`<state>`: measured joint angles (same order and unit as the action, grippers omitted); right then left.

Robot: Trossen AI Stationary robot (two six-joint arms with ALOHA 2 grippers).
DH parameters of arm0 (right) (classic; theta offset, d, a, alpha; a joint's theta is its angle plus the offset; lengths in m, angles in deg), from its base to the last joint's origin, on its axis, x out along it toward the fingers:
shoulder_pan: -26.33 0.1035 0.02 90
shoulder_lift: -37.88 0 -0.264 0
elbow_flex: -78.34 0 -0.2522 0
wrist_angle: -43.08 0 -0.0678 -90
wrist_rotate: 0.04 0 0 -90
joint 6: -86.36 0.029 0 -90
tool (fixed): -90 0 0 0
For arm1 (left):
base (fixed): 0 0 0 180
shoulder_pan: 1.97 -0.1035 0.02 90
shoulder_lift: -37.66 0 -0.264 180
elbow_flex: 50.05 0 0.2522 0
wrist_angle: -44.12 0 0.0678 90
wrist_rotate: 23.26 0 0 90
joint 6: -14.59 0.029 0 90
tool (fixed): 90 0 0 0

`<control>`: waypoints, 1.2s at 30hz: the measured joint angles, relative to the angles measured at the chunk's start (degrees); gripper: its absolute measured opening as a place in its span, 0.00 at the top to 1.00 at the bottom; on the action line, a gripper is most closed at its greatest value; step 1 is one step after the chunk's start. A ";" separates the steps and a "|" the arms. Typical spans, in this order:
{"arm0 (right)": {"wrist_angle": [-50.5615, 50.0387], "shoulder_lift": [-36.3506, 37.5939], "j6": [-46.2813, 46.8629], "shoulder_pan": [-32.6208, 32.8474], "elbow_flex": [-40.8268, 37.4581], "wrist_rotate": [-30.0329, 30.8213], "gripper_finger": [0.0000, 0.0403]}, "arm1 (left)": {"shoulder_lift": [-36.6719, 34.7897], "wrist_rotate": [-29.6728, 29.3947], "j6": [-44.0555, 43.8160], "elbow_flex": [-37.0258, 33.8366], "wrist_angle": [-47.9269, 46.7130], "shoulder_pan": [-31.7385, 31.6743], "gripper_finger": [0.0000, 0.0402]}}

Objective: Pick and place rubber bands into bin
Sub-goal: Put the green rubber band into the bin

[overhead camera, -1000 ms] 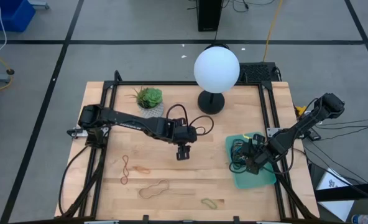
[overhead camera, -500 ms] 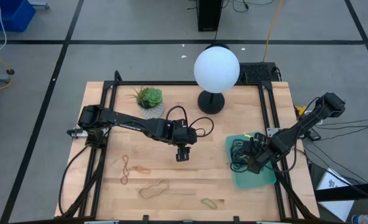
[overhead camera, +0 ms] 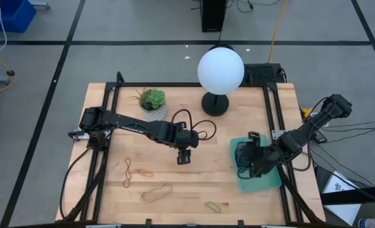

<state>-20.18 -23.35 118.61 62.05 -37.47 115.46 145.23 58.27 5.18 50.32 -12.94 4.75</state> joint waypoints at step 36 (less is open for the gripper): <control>17.95 -12.38 -29.36 0.37 13.70 -9.25 0.60 | 0.02 -0.50 -0.11 0.00 -0.12 2.08 0.39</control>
<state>-2.23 -35.74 89.26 62.43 -23.77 106.21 145.25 57.76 5.07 50.32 -13.07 6.83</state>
